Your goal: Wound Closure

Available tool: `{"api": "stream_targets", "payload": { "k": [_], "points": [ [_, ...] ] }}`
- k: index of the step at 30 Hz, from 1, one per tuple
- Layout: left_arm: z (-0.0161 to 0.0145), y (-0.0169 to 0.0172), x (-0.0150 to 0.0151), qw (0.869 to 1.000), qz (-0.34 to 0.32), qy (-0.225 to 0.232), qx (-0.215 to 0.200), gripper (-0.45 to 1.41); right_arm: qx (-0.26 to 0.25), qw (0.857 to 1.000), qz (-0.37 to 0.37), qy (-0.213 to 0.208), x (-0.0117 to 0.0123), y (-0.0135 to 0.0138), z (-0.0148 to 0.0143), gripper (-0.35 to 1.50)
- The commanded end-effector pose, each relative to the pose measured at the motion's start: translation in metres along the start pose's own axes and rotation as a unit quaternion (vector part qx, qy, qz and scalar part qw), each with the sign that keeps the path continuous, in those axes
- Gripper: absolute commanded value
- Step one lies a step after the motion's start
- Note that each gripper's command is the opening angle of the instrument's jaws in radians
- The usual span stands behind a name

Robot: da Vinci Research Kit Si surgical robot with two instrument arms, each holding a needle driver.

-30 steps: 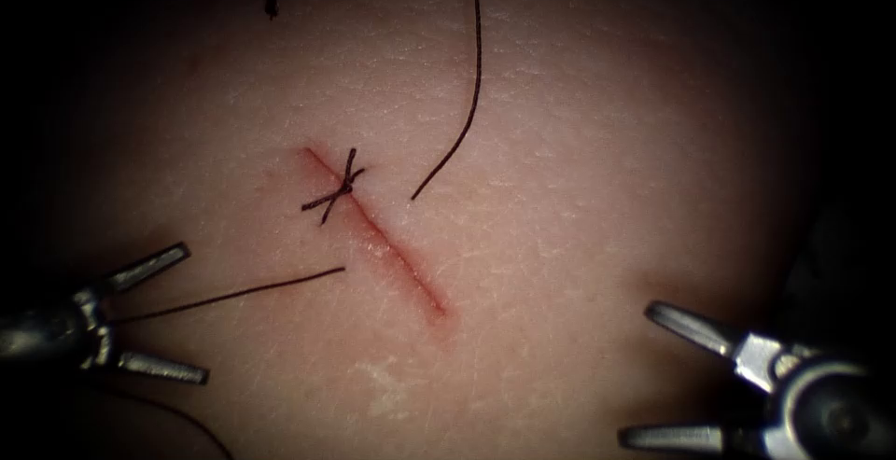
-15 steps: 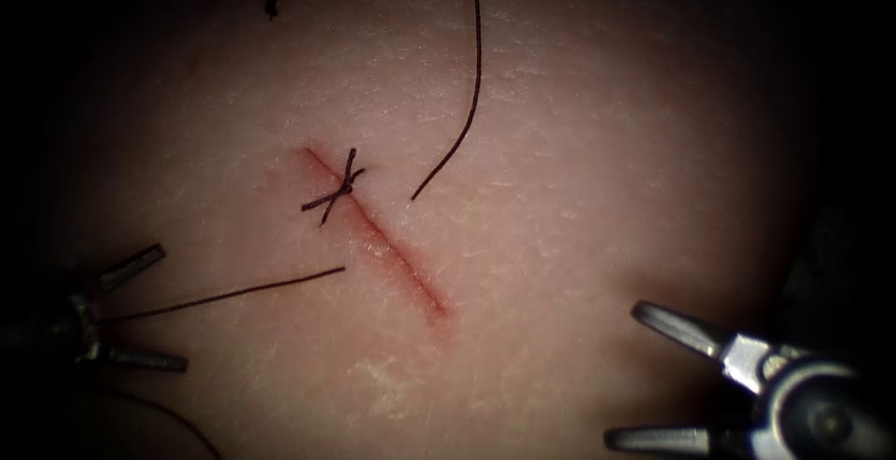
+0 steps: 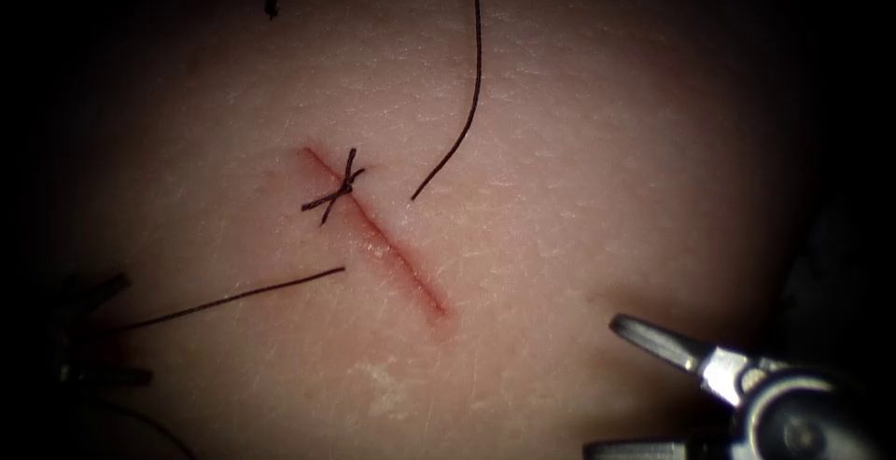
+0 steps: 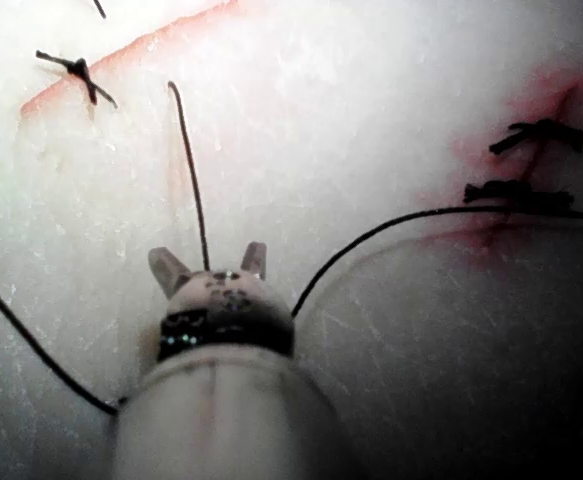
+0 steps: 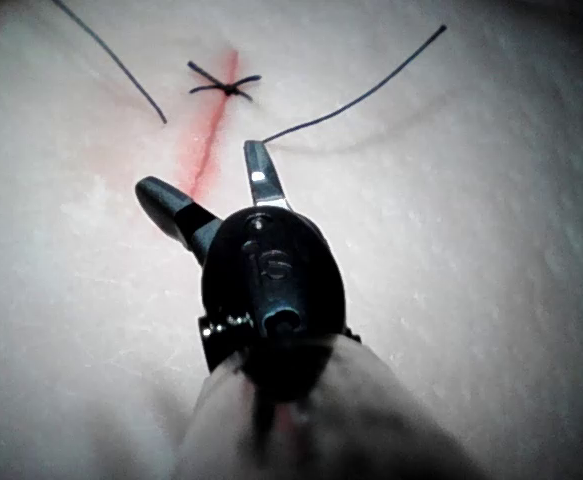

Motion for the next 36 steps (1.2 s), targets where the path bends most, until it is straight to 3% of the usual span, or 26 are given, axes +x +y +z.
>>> {"api": "stream_targets", "payload": {
  "k": [1, 2, 3, 4, 12, 17, 23, 32, 36],
  "points": [
    [0.0007, 0.0008, -0.0005, 1.0, 0.0, 0.0, -0.002, -0.13, 0.001, 1.0, 0.0, 0.001, -0.0003, -0.0004, 0.0011, 1.09],
    [0.0007, 0.0008, -0.0005, 1.0, 0.0, 0.0, -0.002, -0.3, 0.001, 1.0, 0.0, 0.002, -0.0003, -0.0005, 0.0011, 1.09],
    [0.0007, 0.0008, -0.0005, 1.0, 0.0, 0.0, -0.002, -0.3, 0.001, 1.0, 0.0, 0.002, -0.0003, -0.0005, 0.0011, 1.09],
    [0.0005, 0.0008, -0.0006, 1.0, 0.0, 0.0, -0.003, -0.45, 0.001, 1.0, 0.0, 0.002, -0.0003, -0.0005, 0.0011, 1.09],
    [-0.0004, 0.0008, 0.0001, 0.999, 0.03, 0.008, -0.008, -0.45, 0.003, 1.0, 0.0, 0.003, -0.0001, -0.0008, 0.001, 1.09],
    [-0.0016, 0.0009, 0.0036, 0.997, 0.053, 0.049, -0.001, -0.45, 0.002, 1.0, 0.0, 0.002, -0.0001, -0.0008, 0.0011, 1.09],
    [-0.002, 0.0008, 0.0058, 0.996, 0.062, 0.058, 0.004, -0.45, 0.0, 1.0, 0.0, 0.002, 0.0, -0.001, 0.0015, 1.09],
    [-0.0015, 0.0015, 0.0072, 0.995, 0.068, 0.072, 0.001, -0.45, 0.007, 1.0, 0.003, 0.004, 0.0011, -0.0019, 0.0048, 1.09],
    [-0.0014, 0.0015, 0.0075, 0.995, 0.07, 0.072, 0.001, -0.45, -0.004, 1.0, 0.001, -0.001, 0.0014, -0.0018, 0.0077, 1.07]
  ]
}}
